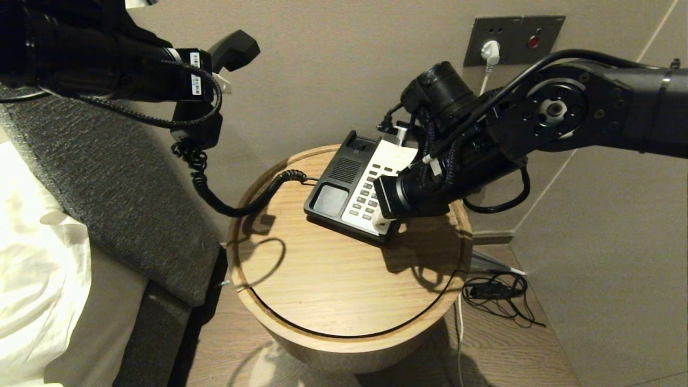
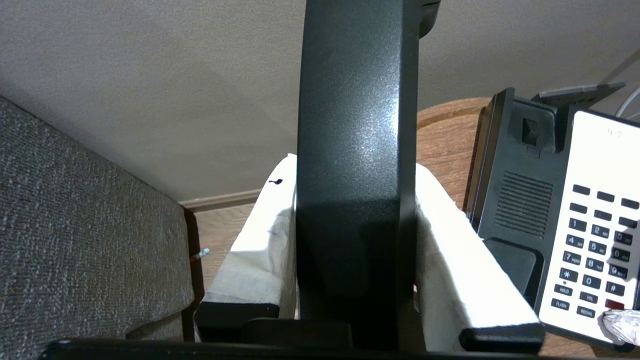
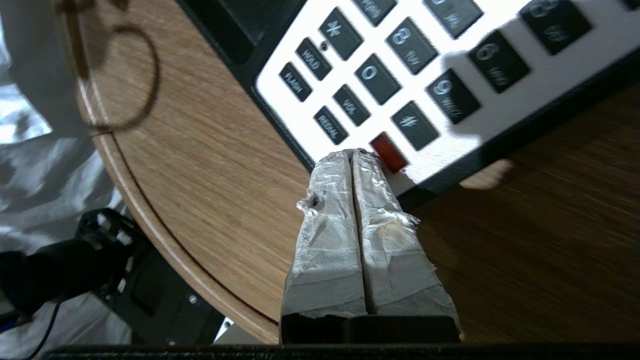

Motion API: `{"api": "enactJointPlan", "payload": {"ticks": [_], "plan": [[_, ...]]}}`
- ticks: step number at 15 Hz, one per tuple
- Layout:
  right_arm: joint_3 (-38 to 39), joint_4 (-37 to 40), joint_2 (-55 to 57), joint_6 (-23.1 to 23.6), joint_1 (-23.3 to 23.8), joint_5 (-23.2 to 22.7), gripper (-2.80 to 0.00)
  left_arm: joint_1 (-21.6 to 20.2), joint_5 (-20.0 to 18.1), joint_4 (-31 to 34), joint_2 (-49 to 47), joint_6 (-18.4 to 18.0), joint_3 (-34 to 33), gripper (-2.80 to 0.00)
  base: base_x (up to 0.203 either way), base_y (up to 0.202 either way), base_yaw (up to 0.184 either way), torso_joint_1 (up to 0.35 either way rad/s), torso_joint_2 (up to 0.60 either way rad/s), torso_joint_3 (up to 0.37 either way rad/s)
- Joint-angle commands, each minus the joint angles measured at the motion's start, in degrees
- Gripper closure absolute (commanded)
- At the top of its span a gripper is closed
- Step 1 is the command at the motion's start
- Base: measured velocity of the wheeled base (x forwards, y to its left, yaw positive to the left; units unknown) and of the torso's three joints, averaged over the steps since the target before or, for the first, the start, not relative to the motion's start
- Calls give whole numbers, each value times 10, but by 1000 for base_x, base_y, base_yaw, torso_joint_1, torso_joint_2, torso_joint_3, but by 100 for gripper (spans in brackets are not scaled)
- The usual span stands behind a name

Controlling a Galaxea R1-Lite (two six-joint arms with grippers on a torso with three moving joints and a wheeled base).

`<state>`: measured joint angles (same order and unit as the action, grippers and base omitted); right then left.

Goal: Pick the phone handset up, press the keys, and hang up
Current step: Dial the number

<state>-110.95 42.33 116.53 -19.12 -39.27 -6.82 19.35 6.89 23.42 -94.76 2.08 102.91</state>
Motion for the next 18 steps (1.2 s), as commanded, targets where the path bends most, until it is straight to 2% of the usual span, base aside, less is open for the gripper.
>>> {"api": "enactJointPlan", "payload": {"ticks": [1,18], "plan": [[1,3,5,-1,0,0,0,0,1,1,-2,0,1,0,0,0,0,0,0,0],[0,6,-10,-1,-8,1,0,1,1,2,7,0,-3,0,0,0,0,0,0,0]]}}
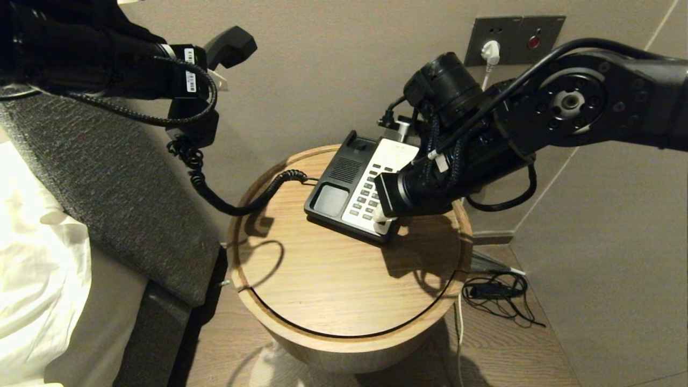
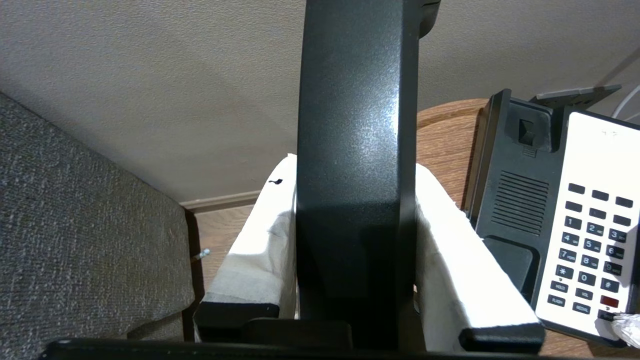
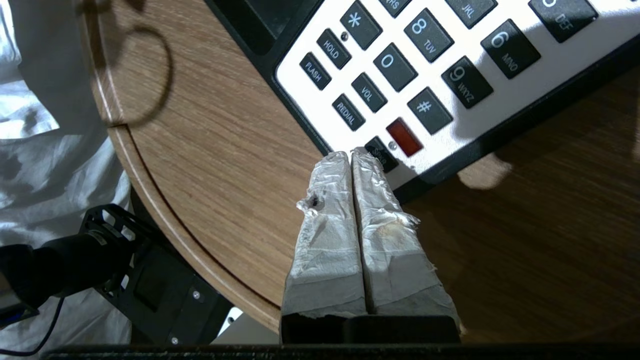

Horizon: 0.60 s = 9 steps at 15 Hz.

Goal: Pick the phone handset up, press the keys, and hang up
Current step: Dial the number

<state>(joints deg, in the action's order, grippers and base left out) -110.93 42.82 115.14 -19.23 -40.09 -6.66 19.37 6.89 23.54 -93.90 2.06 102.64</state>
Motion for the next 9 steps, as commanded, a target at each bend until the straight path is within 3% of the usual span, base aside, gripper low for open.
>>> {"api": "enactJointPlan", "payload": {"ticks": [1,9], "plan": [[-1,0,6,0,1,-1,0,0,1,0,-2,0,1,0,0,0,0,0,0,0],[-1,-2,15,2,6,2,0,0,1,-1,-8,0,1,0,0,0,0,0,0,0]]}}
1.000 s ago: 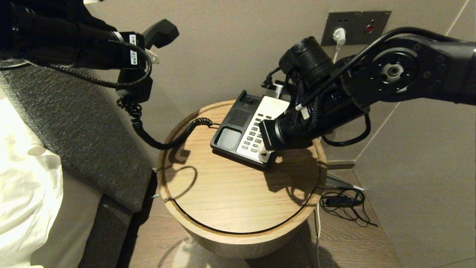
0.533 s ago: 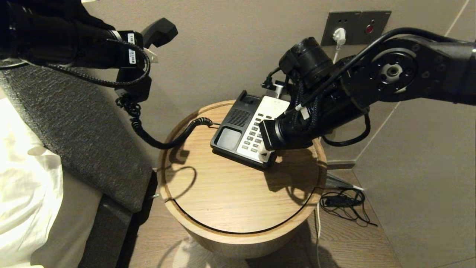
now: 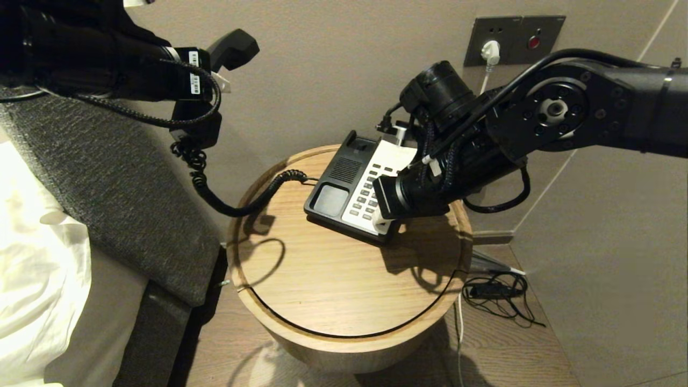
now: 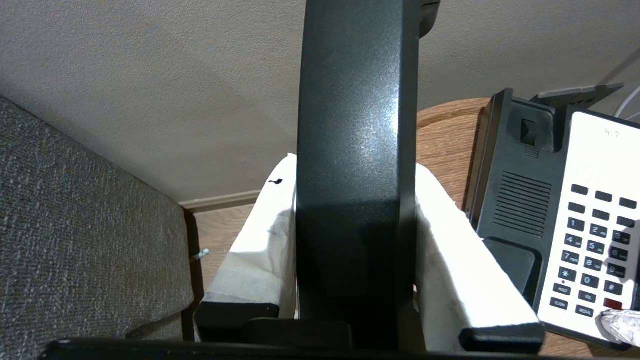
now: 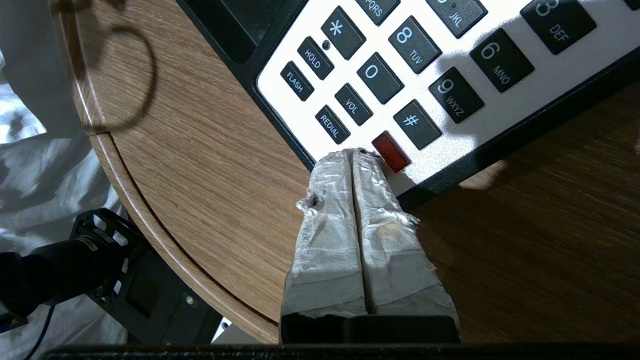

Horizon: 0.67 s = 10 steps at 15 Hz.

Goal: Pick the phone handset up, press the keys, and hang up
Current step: Dial the number

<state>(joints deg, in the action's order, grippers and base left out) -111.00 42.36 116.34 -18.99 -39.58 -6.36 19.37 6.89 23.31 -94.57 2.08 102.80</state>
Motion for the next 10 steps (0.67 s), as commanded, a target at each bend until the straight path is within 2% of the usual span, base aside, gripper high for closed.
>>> {"api": "enactJointPlan", "payload": {"ticks": [1,10], "plan": [[1,3,4,-1,1,-1,0,1,1,2,-2,1,-1,0,0,0,0,0,0,0],[1,3,7,-2,2,3,0,0,1,1,0,3,-11,0,0,0,0,0,0,0]]}}
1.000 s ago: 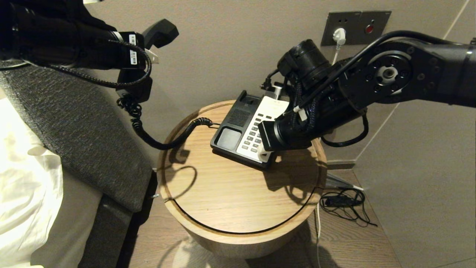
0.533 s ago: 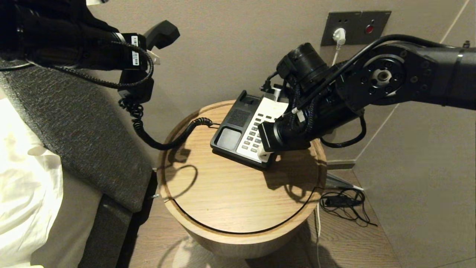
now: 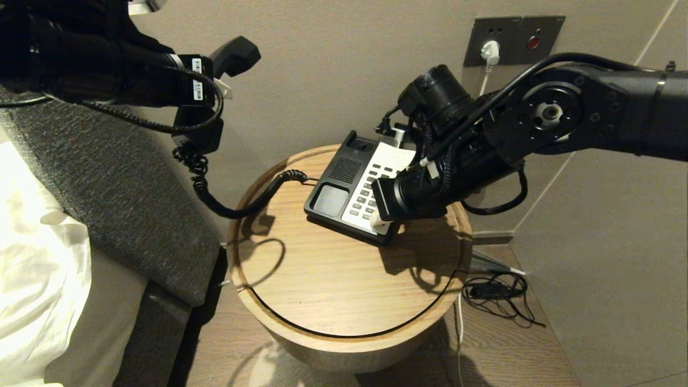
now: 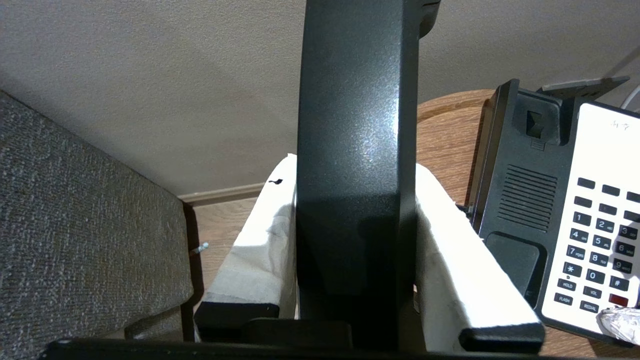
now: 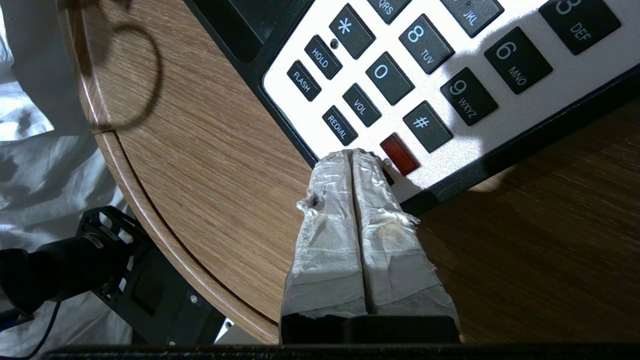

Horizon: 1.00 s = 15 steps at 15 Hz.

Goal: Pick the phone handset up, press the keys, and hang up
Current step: Dial the number

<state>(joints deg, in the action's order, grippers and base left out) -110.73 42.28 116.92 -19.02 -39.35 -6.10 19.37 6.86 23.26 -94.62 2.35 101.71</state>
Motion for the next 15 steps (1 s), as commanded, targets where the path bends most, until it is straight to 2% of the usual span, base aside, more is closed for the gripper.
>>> {"api": "enactJointPlan", "payload": {"ticks": [1,15], "plan": [[-2,3,-2,-2,-1,0,0,0,1,1,1,0,0,0,0,0,0,0,0,0],[-3,3,-5,0,-3,5,0,0,1,1,8,-1,0,0,0,0,0,0,0,0]]}}
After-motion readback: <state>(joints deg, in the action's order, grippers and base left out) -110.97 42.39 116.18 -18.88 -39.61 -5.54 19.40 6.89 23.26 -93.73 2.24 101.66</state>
